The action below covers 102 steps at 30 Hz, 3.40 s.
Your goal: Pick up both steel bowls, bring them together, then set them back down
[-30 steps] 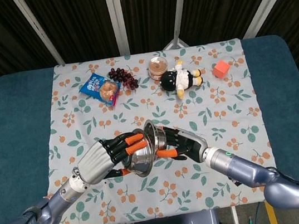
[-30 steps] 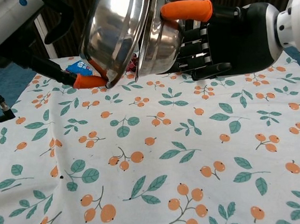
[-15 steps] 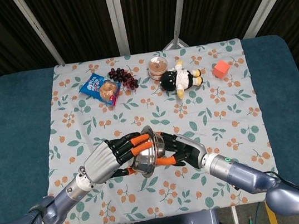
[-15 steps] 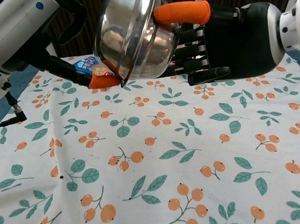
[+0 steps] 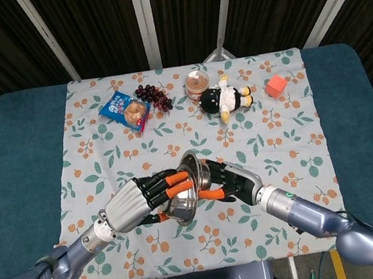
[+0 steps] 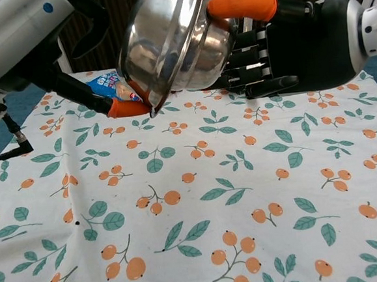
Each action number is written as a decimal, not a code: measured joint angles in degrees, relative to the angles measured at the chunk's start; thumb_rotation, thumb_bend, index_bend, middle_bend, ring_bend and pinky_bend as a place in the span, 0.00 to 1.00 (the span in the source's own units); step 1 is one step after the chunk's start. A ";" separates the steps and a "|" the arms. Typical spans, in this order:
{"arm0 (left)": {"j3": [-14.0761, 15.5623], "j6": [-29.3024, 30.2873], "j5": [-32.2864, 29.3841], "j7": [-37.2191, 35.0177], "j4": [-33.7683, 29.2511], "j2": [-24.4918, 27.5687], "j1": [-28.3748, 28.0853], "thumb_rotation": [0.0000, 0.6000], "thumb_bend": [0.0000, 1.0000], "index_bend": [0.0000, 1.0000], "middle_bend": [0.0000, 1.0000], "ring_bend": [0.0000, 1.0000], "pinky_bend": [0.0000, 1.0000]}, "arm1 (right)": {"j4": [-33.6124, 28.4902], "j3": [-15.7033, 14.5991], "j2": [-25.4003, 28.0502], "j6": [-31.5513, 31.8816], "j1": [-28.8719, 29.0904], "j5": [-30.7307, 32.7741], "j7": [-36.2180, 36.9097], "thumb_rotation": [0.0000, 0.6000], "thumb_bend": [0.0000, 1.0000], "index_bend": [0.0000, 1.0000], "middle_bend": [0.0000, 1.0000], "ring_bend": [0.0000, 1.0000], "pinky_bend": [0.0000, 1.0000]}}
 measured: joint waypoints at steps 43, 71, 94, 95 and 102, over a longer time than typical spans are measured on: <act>6.63 -25.54 -13.40 2.01 -2.37 7.00 2.85 1.00 0.60 0.61 0.71 0.60 0.78 | 35.91 -28.03 -15.69 38.09 -2.96 -37.74 -79.94 1.00 0.36 0.72 0.69 0.68 0.93; 2.08 -42.51 -33.65 22.27 -16.41 10.90 2.78 0.89 0.06 0.00 0.04 0.02 0.07 | 31.22 -32.49 -16.29 42.58 -4.08 -37.64 -74.59 0.72 0.34 0.00 0.00 0.00 0.37; 6.54 -16.62 -20.94 16.97 -27.50 22.41 16.59 0.83 0.07 0.00 0.00 0.00 0.08 | 16.54 -33.37 -7.53 60.19 -13.54 -37.43 -78.87 0.87 0.32 0.00 0.00 0.00 0.05; 7.26 -14.13 -20.78 17.82 -27.79 22.95 18.74 0.89 0.08 0.00 0.00 0.00 0.08 | 16.80 -33.43 -7.60 62.26 -14.79 -37.18 -80.09 0.88 0.32 0.00 0.00 0.00 0.04; 10.60 -3.66 -25.75 18.78 -29.75 28.25 31.83 0.97 0.09 0.00 0.00 0.00 0.09 | 19.96 -33.67 -8.94 75.47 -25.14 -32.87 -84.97 0.97 0.32 0.00 0.00 0.00 0.04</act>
